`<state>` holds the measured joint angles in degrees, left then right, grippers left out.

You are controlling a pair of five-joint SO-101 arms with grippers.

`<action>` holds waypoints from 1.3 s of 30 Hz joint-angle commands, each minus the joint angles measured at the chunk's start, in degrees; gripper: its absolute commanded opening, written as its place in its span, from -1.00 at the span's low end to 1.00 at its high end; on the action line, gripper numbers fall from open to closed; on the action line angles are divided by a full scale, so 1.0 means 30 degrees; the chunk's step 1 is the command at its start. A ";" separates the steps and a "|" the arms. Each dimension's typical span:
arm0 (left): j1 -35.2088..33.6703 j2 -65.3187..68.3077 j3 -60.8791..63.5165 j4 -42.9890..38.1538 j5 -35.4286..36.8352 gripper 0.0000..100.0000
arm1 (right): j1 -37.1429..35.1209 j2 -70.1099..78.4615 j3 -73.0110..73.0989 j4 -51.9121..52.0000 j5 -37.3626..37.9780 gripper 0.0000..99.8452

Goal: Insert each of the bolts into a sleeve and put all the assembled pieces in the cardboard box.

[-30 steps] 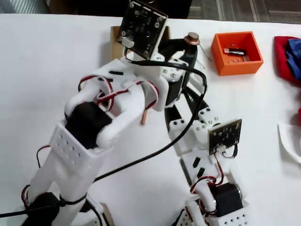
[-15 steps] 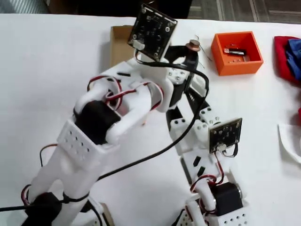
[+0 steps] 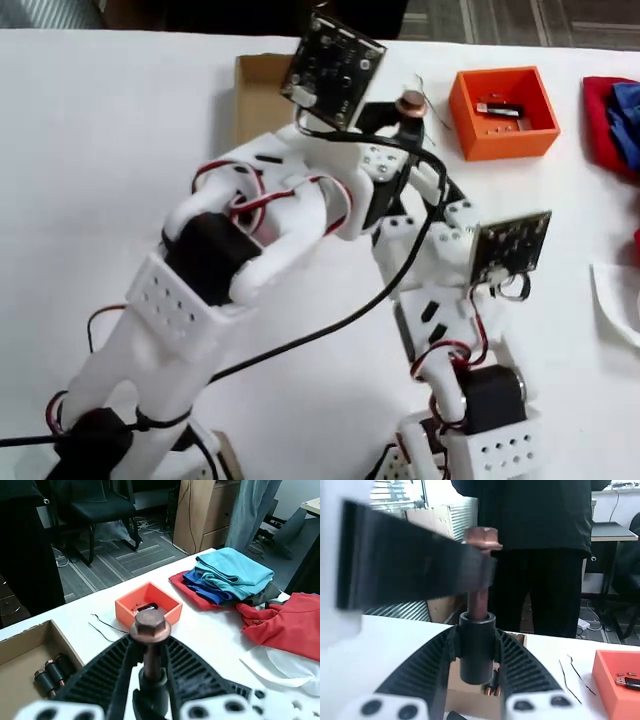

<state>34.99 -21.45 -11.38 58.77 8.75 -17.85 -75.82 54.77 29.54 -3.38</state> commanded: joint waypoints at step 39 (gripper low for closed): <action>-0.5216 -0.4689 -0.3590 0.2403 -0.3956 -0.54 | 0.0425 0.2769 -0.3487 0.0630 -0.0088 -0.96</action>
<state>25.49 -33.76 -17.80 63.69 0.92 -17.23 -71.08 49.05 31.30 -3.65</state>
